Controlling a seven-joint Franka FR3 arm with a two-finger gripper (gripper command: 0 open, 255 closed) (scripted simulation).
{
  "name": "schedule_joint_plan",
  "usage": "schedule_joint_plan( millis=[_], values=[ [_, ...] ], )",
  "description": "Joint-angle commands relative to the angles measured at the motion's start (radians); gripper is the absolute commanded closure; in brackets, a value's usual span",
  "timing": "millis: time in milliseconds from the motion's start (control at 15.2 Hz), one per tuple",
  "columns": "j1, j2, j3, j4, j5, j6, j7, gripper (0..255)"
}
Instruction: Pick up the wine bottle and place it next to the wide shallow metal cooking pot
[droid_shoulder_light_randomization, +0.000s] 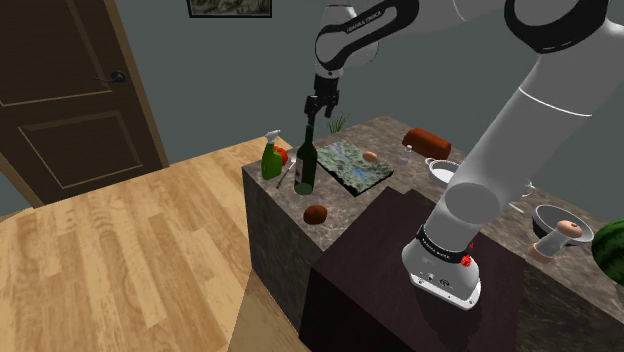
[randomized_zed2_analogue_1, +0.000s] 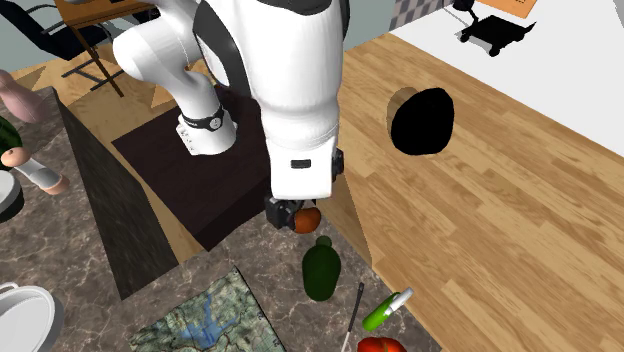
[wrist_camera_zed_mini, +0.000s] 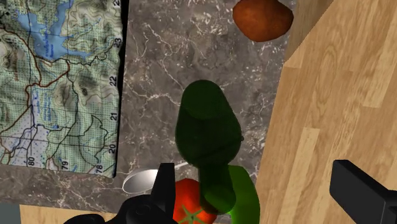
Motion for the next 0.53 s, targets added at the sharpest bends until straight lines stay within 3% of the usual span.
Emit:
schedule_joint_plan(
  millis=[0,132,462],
  values=[
    [-0.004,0.078,-0.007,0.041,0.005,0.040,-0.014,0],
    [-0.007,0.154,-0.009,0.084,0.012,0.074,-0.022,0],
    [-0.009,0.196,-0.008,0.072,0.020,0.129,-0.028,0]
  ],
)
